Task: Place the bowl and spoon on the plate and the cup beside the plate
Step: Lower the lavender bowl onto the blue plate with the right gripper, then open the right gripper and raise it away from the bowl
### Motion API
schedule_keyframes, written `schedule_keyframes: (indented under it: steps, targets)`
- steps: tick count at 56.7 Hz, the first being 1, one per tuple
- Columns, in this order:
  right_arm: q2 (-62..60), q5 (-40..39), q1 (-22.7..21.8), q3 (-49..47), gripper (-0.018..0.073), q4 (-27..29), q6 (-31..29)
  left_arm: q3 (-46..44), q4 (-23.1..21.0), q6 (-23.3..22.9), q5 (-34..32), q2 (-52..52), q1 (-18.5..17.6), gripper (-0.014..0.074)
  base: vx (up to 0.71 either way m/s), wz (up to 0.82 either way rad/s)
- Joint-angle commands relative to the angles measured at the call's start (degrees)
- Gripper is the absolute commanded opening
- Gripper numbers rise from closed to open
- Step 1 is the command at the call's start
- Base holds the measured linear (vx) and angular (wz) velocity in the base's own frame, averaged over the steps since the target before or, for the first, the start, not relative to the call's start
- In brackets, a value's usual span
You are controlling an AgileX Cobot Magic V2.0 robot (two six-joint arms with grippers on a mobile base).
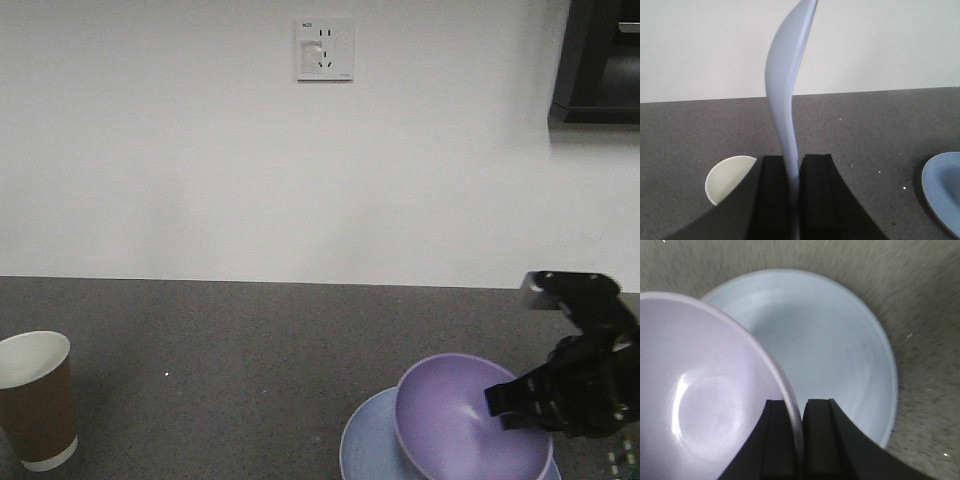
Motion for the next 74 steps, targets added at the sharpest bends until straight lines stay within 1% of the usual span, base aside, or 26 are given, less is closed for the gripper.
schedule_keyframes:
  steps: [1, 8, 20, 40, 46, 50, 57, 64, 74]
  targets:
    - [2.5, -3.4, 2.3, -5.0, -0.0008, -1.5, 2.3, -1.4, -1.0, 0.0, -4.4, -0.4, 0.0, -0.0006, 0.0, 0.0]
    - [7.7, -2.0, 3.4, -9.4, -0.0008, -2.1, 4.7, -1.4, -1.0, 0.0, -3.5, -0.4, 0.0, -0.0006, 0.0, 0.0]
    - [14.4, 0.5, 4.8, -15.1, -0.0008, -3.1, 5.4, -1.4, -0.9, 0.0, -2.6, -0.4, 0.0, -0.0006, 0.0, 0.0]
    - [16.8, -1.3, 5.4, -15.9, -0.0003, -3.2, 5.5, -1.4, -1.0, 0.1, -2.0, -0.4, 0.0, -0.0006, 0.0, 0.0]
    - [16.8, -1.5, 5.4, -15.9, 0.0011, -3.4, 5.5, -1.4, -1.0, 0.1, -1.7, -0.4, 0.0, -0.0006, 0.0, 0.0]
    - [16.8, -1.5, 5.4, -15.9, 0.0038, -3.4, 5.5, -1.4, -1.0, 0.1, -1.5, -0.4, 0.0, -0.0006, 0.0, 0.0]
    - [16.8, -1.3, 5.4, -15.9, 0.0114, -3.4, 5.5, -1.4, -1.0, 0.1, -1.2, -0.4, 0.0, -0.0006, 0.0, 0.0]
    - [16.8, -1.1, 5.4, -15.9, 0.0223, -3.4, 5.5, -1.4, -1.0, 0.1, -1.0, -0.4, 0.0, -0.0006, 0.0, 0.0]
    - [16.8, -1.0, 5.3, -15.9, 0.0414, -3.2, 5.5, -1.4, -1.0, 0.1, -0.4, -0.4, 0.0, -0.0006, 0.0, 0.0]
